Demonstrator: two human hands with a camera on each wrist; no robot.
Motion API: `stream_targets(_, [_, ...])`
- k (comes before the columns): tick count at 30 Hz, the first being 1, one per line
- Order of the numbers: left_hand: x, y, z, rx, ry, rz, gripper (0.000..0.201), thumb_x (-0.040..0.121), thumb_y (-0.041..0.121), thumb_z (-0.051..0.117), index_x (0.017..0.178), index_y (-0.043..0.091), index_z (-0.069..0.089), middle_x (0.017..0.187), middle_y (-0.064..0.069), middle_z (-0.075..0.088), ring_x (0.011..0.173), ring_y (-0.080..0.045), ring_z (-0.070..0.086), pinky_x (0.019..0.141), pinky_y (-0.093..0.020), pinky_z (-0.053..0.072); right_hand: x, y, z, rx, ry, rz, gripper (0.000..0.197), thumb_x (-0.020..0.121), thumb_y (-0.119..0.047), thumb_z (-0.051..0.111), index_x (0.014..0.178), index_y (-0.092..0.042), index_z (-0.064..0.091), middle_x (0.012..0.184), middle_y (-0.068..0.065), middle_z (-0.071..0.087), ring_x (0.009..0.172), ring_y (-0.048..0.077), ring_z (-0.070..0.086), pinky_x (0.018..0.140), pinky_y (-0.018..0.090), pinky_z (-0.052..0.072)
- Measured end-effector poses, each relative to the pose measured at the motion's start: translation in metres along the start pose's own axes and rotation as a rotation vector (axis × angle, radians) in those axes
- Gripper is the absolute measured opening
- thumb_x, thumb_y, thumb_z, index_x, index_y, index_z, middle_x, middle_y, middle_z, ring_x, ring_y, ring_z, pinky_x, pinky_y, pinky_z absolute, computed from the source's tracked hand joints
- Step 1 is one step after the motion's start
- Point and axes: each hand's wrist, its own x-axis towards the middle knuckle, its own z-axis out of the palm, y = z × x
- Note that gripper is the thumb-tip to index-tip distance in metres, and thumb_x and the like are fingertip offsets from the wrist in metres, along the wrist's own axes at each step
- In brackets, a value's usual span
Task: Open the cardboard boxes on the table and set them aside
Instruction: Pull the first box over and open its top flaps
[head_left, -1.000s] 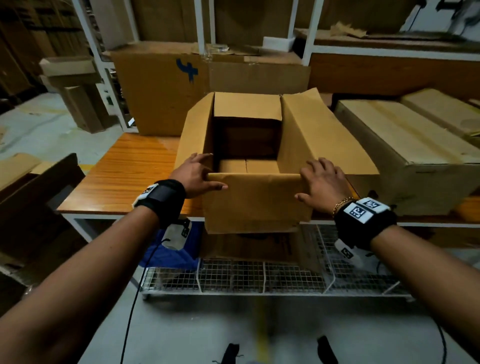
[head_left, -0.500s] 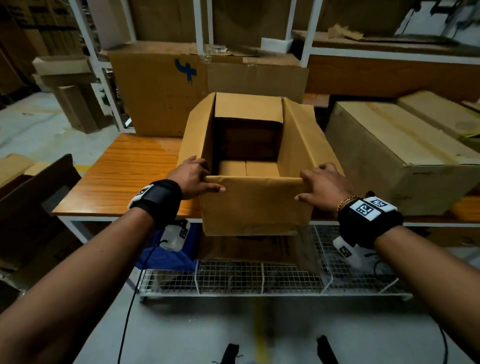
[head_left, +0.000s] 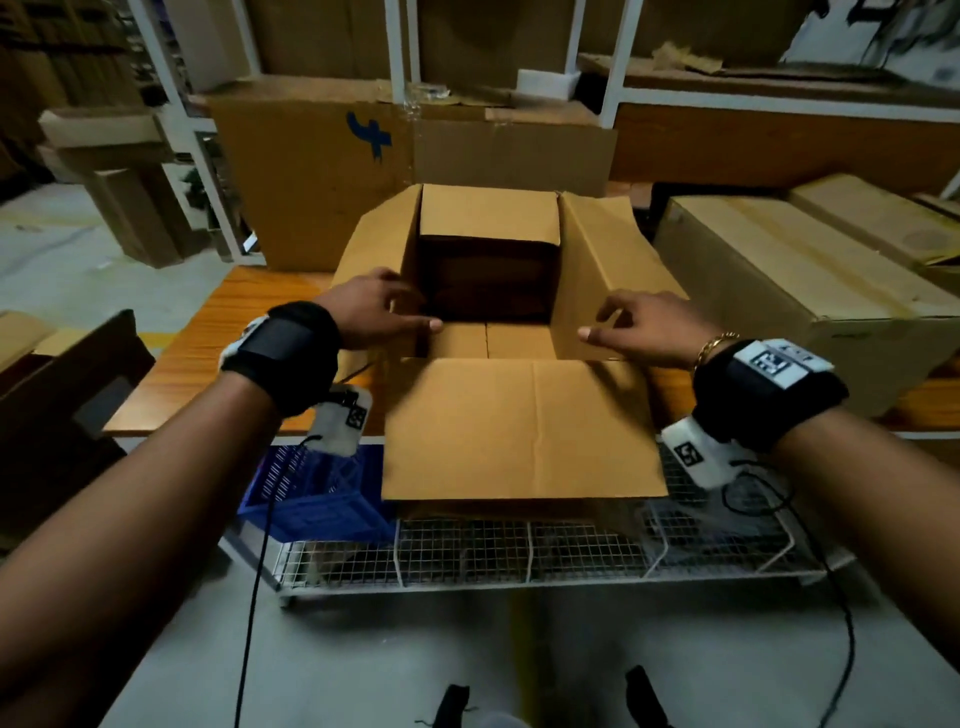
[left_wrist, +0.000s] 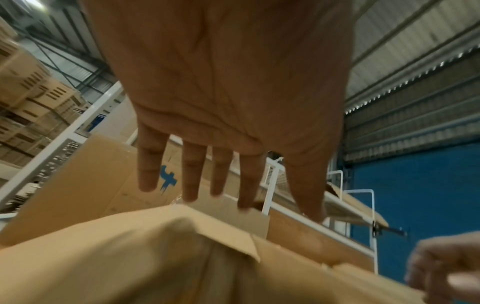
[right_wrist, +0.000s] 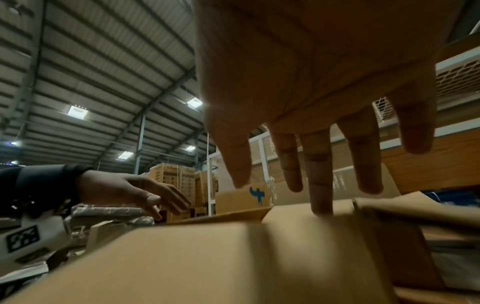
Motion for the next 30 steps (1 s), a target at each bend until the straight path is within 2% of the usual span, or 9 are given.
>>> stream_targets(3, [0.009,0.002,-0.028,0.024,0.078,0.052,0.077,0.084,0.07,0.048,0.149,0.032,0.031,0.157,-0.002,0.021,0.129,-0.027,0.045,0.102,-0.04,0.04,0.016,-0.014,-0.024,0.013,0.004,-0.01,0.06,0.081,-0.069,0.057,0.127,-0.029,0.053,0.12,0.002,0.065,0.106,0.024,0.059,0.089,0.044,0.052])
stream_targets(6, [0.02,0.002,-0.045,0.05,0.114,0.036,0.076,0.086,0.067,0.049,0.15,0.033,0.027,0.157,-0.004,0.02,0.132,-0.028,0.042,0.103,-0.041,0.04,0.033,-0.035,-0.044,0.017,0.047,-0.026,0.064,0.083,-0.065,0.059,0.133,-0.026,0.049,0.127,0.006,0.062,0.112,0.026,0.057,0.091,0.042,0.05])
stream_targets(10, [0.036,-0.003,-0.043,0.109,0.084,0.021,0.078,0.086,0.067,0.05,0.151,0.032,0.025,0.156,-0.004,0.021,0.137,-0.028,0.036,0.107,-0.043,0.037,0.062,-0.058,-0.052,0.018,0.059,-0.027,0.073,0.083,-0.066,0.059,0.142,-0.026,0.039,0.139,0.008,0.054,0.122,0.029,0.053,0.088,0.036,0.045])
stream_targets(16, [0.06,-0.007,-0.029,0.092,0.052,-0.01,0.084,0.084,0.067,0.052,0.153,0.032,0.018,0.159,-0.005,0.016,0.14,-0.03,0.031,0.11,-0.044,0.035,0.112,-0.082,-0.038,0.061,0.003,-0.056,0.08,0.087,-0.059,0.059,0.151,-0.022,0.028,0.15,0.012,0.041,0.133,0.031,0.044,0.095,0.036,0.041])
stream_targets(21, [0.088,-0.004,-0.029,0.093,0.014,-0.008,0.081,0.085,0.063,0.054,0.152,0.035,0.018,0.16,-0.005,0.012,0.142,-0.031,0.026,0.112,-0.046,0.033,0.163,-0.093,-0.018,0.037,-0.044,-0.084,0.082,0.086,-0.06,0.058,0.151,-0.021,0.026,0.15,0.013,0.041,0.132,0.032,0.045,0.1,0.038,0.043])
stream_targets(24, [0.112,-0.005,-0.032,0.125,-0.024,-0.03,0.08,0.085,0.066,0.052,0.152,0.036,0.019,0.16,-0.006,0.01,0.143,-0.033,0.023,0.113,-0.049,0.031,0.199,-0.094,-0.005,0.021,-0.1,-0.092,0.081,0.085,-0.061,0.059,0.148,-0.02,0.03,0.144,0.012,0.048,0.125,0.032,0.051,0.093,0.035,0.046])
stream_targets(26, [0.128,-0.004,-0.034,0.154,-0.052,-0.05,0.08,0.086,0.068,0.049,0.153,0.035,0.018,0.161,-0.007,0.008,0.144,-0.035,0.021,0.113,-0.049,0.029,0.225,-0.093,0.004,0.012,-0.142,-0.089,0.081,0.085,-0.06,0.06,0.148,-0.019,0.03,0.143,0.012,0.05,0.124,0.032,0.052,0.088,0.032,0.044])
stream_targets(30, [0.16,-0.004,-0.033,0.152,-0.123,-0.11,0.081,0.086,0.068,0.049,0.153,0.038,0.015,0.162,-0.005,0.0,0.147,-0.034,0.016,0.115,-0.047,0.024,0.278,-0.091,0.028,0.003,-0.222,-0.082,0.086,0.083,-0.058,0.063,0.151,-0.019,0.028,0.147,0.012,0.046,0.13,0.032,0.048,0.103,0.036,0.042])
